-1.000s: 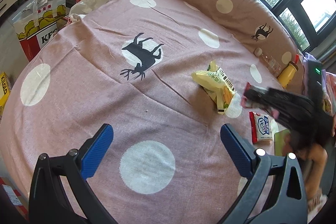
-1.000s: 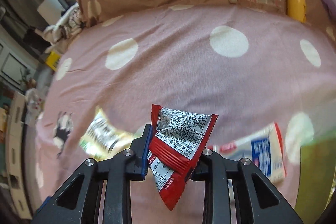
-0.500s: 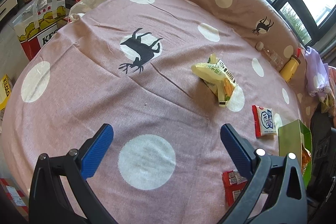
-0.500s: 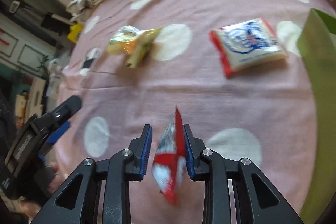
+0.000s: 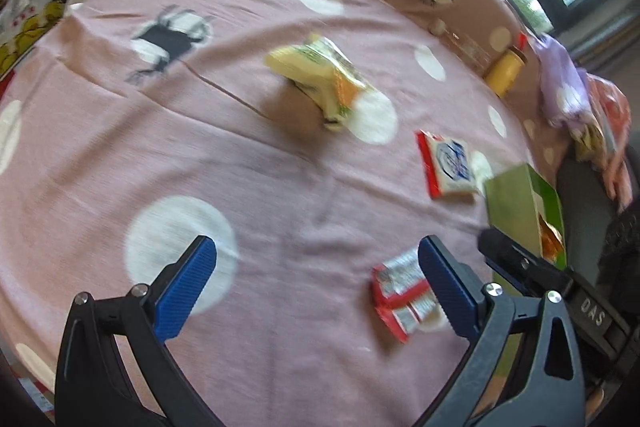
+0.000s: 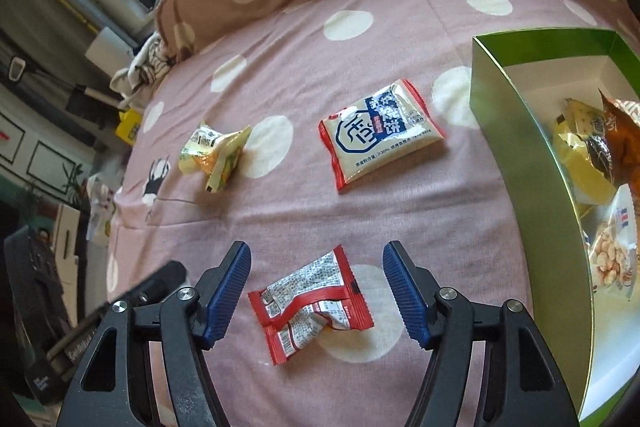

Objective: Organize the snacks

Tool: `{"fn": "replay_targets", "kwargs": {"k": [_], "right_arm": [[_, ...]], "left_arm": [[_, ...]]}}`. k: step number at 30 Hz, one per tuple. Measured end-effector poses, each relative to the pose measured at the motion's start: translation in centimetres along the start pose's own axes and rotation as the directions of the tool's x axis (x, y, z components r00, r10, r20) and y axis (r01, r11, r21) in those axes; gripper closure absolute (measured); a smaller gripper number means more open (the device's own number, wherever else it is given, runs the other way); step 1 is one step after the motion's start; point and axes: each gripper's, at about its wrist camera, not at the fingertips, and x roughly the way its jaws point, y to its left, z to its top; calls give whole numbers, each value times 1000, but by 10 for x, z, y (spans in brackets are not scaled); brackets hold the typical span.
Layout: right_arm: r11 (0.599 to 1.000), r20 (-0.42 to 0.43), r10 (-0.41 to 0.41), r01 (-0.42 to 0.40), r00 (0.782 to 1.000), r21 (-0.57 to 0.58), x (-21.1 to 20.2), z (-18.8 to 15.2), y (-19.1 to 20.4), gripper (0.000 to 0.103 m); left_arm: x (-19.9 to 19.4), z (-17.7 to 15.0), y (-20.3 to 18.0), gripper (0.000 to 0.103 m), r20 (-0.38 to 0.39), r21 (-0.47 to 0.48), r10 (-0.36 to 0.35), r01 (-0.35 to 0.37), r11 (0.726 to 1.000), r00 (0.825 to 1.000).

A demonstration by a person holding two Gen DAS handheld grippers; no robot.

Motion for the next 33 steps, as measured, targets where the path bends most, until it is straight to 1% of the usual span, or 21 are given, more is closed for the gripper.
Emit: {"fn": "replay_targets", "kwargs": {"k": [3,5,7,10,14,16,17,18,19,20,22,24,27,29,30,32,33], "right_arm": [[997,-44,70,-69,997,36,10,1,-8,34],[996,-57,74,-71,996,49,16,1,-11,34],[997,-70,63,-59,996,56,22,1,-14,34],[993,-107,90,-81,990,85,32,-1,-20,34],[986,-121,144,-132,982,99,35,-4,-23,34],[983,-136,164,-151,977,103,39,-5,-23,34],[982,-146,169,-155,975,107,42,-6,-23,34],[981,-152,175,-159,973,108,44,-7,-22,34],[983,-150,170,-156,974,102,44,-7,-21,34],[984,-145,164,-151,976,94,43,-8,-18,34],[988,-133,147,-138,980,74,40,-8,-14,34],[988,-126,146,-139,981,67,37,-7,-12,34],[990,-101,135,-130,986,52,28,-6,-10,34],[990,-77,140,-137,987,38,19,-3,-6,34],[991,-56,130,-129,990,23,13,-2,-4,34],[993,4,120,-120,993,-1,-3,0,-4,34],[993,23,117,-117,993,4,-9,1,-6,34]], "left_arm": [[6,-11,-17,10,-40,49,-28,30,998,999],[11,-19,-28,16,-71,78,-47,53,996,996],[20,-28,-38,22,-109,112,-45,58,992,993],[31,-37,-47,24,-151,125,-28,47,991,988],[38,-42,-50,31,-165,114,-31,50,992,986],[39,-42,-51,43,-153,116,-29,47,992,988],[40,-42,-51,46,-150,116,-30,48,992,988],[41,-43,-52,52,-152,114,-37,54,992,988],[42,-43,-52,59,-151,111,-47,64,992,987],[42,-42,-52,62,-158,101,-72,88,991,985],[40,-43,-53,63,-153,91,-79,94,991,985],[40,-43,-54,64,-153,88,-82,96,991,985],[37,-43,-58,64,-146,98,-92,107,989,985],[34,-44,-65,63,-123,119,-93,108,987,988],[31,-45,-68,63,-106,127,-105,118,985,989],[24,-45,-77,64,-64,122,-153,160,980,986],[21,-45,-81,64,-47,129,-158,163,978,986]]}}
